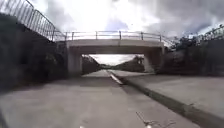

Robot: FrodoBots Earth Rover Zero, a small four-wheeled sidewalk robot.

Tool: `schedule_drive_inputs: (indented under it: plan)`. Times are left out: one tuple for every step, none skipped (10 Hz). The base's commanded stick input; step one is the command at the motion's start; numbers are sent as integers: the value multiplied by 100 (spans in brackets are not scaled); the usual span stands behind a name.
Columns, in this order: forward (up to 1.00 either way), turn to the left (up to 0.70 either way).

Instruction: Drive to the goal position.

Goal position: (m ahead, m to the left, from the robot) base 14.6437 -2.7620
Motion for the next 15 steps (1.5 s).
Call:
schedule_drive_inputs:
  plan:
    - [100,0]
    - [100,0]
    - [100,0]
    - [100,0]
    - [100,0]
    - [100,0]
    - [100,0]
    - [100,27]
    - [100,27]
    - [100,27]
    - [100,27]
    - [100,27]
    - [100,27]
    - [100,27]
    - [100,27]
